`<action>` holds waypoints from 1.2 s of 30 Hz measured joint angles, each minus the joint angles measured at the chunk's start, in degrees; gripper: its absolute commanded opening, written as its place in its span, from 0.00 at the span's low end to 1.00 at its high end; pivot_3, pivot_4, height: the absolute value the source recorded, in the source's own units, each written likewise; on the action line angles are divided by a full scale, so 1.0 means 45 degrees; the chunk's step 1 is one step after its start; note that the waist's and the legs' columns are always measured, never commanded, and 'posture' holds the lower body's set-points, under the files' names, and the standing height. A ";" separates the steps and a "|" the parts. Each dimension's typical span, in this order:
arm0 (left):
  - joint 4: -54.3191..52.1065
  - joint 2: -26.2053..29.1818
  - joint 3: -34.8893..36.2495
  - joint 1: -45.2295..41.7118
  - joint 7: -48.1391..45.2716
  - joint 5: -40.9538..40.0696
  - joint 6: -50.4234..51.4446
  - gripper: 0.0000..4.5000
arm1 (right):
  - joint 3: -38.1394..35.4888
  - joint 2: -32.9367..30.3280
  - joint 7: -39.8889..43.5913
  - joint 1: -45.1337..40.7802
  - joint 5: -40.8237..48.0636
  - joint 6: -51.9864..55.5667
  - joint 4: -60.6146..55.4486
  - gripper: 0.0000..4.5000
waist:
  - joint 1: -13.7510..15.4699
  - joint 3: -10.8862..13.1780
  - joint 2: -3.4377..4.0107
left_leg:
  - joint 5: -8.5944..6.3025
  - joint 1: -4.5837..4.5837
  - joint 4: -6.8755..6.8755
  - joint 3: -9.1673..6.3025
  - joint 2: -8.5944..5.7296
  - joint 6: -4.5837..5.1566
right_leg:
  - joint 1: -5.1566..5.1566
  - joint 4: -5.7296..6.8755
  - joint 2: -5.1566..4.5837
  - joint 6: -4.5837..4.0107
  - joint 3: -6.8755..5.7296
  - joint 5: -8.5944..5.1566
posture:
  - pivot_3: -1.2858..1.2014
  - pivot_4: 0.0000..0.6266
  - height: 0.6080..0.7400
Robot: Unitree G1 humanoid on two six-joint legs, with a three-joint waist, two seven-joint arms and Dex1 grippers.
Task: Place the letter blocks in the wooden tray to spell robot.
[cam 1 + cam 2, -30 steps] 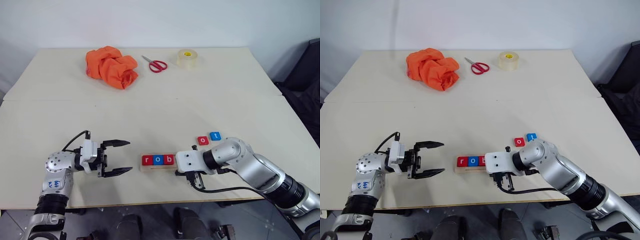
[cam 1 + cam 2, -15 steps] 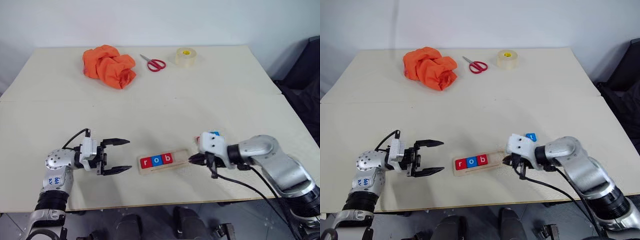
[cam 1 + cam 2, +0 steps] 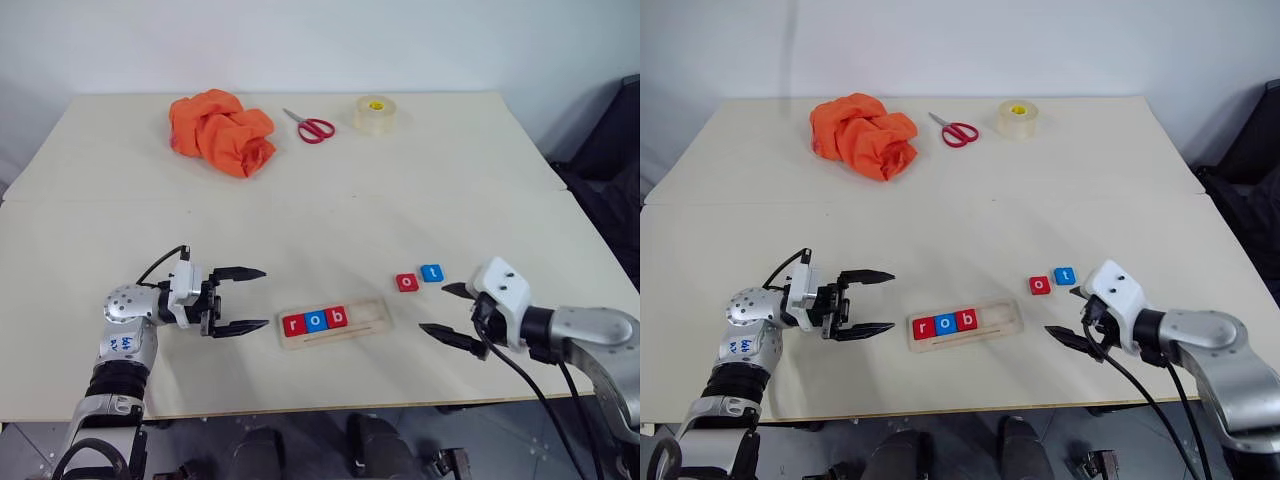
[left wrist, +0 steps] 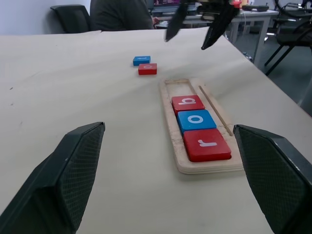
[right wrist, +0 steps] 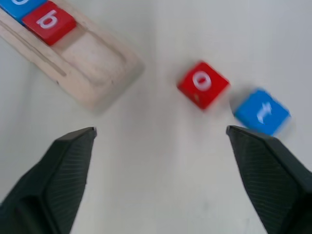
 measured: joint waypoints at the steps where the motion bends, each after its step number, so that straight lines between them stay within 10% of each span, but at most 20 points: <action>1: 0.0059 0.0022 0.0004 -0.0042 -0.0002 0.0000 -0.0001 1.00 | -0.0233 0.0024 -0.0076 0.0328 0.0070 0.0002 -0.0128 0.99 | -0.0025 0.0000 0.0000 | 0.0000 0.0004 0.0000 0.0000 0.0000 0.0000 | 0.0005 0.0000 0.0001 0.0001 0.0001 0.0000 | 0.52 0.24 1.00; 25: 0.0217 0.0359 -0.0009 -0.0174 -0.0007 0.0013 0.0035 1.00 | -0.1813 0.0635 -0.1911 0.3049 0.1114 -0.0456 -0.1316 0.99 | -0.0047 0.0002 -0.0005 | 0.0001 0.0012 0.0004 -0.0003 0.0001 0.0002 | 0.0011 0.0006 0.0008 0.0010 0.0009 0.0005 | 0.52 0.24 1.00; 36: -0.2662 0.0506 0.0155 0.1958 0.0063 -0.0325 0.0701 1.00 | 0.1070 0.2322 -0.5378 -0.0333 0.0676 0.1572 -0.1278 0.99 | -0.0087 0.0005 0.0001 | 0.0002 0.0017 0.0002 -0.0003 0.0009 0.0002 | -0.0003 0.0028 0.0006 -0.0010 0.0017 -0.0005 | 0.52 0.24 1.00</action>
